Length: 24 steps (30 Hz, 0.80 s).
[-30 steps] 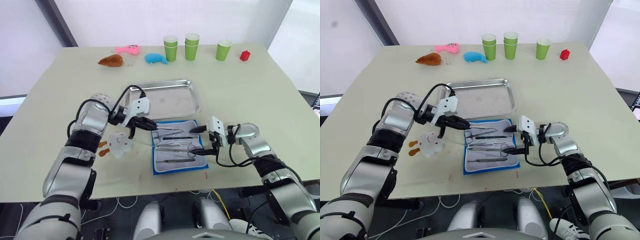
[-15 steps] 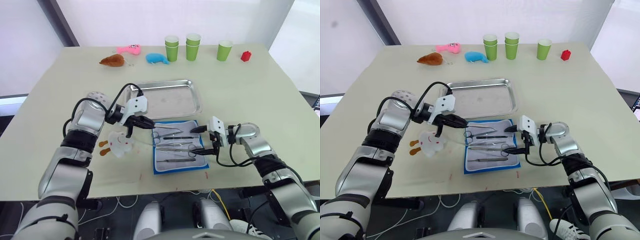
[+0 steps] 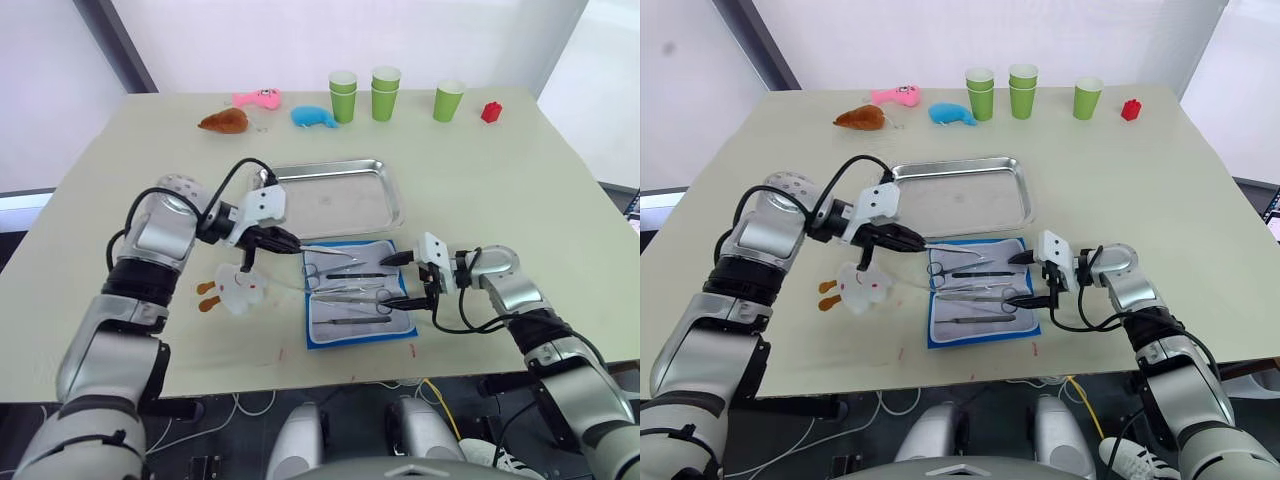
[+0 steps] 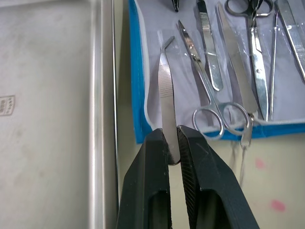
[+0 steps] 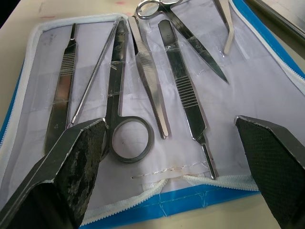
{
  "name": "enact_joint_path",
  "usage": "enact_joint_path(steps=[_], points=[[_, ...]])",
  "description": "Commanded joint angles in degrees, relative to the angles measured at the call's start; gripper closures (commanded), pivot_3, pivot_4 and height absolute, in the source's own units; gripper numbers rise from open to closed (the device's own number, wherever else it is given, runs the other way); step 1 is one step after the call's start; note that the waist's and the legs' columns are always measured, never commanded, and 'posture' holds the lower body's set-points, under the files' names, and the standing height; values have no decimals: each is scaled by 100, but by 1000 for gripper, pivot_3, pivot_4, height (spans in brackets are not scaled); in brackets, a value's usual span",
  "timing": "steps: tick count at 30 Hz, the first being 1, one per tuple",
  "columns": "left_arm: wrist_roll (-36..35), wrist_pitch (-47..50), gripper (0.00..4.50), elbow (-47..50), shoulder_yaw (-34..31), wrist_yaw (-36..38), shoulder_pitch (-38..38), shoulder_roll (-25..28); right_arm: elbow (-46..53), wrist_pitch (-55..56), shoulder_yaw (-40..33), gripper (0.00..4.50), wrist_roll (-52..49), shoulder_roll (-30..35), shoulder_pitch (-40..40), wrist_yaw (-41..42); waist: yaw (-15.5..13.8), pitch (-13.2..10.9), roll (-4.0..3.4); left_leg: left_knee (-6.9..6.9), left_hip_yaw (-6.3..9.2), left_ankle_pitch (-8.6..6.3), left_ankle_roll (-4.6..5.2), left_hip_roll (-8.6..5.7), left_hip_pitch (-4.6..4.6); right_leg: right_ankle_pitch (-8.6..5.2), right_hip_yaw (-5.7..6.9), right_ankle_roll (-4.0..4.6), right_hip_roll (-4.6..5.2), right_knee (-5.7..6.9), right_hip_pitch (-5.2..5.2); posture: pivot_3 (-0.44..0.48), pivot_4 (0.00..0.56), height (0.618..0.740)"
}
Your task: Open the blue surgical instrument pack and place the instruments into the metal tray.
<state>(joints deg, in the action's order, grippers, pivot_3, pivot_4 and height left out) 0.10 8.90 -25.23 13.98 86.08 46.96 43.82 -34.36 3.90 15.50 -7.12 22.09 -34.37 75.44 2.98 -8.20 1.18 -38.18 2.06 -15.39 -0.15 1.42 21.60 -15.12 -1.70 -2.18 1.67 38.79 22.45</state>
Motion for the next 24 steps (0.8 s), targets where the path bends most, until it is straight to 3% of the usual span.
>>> enact_joint_path(steps=[1,17,24], points=[[-219,90,4454,312,-345,-63,86,192,-591,-469,698,0,789,54,484,-94,-1,0,0,0,0,0,0,0,0,0,0,0,0,0,0,0,150,740],[-662,678,4454,1193,-569,172,-323,1081,-558,-468,715,0,794,46,502,-103,0,3,6,4,-3,0,0,4,-4,-3,-2,3,-1,0,0,0,150,740],[-1003,986,4454,1428,-903,-96,-580,1135,-592,-432,733,0,803,10,501,-122,2,4,9,7,-5,0,0,5,-8,-4,-3,4,-2,-1,-1,0,150,740]])
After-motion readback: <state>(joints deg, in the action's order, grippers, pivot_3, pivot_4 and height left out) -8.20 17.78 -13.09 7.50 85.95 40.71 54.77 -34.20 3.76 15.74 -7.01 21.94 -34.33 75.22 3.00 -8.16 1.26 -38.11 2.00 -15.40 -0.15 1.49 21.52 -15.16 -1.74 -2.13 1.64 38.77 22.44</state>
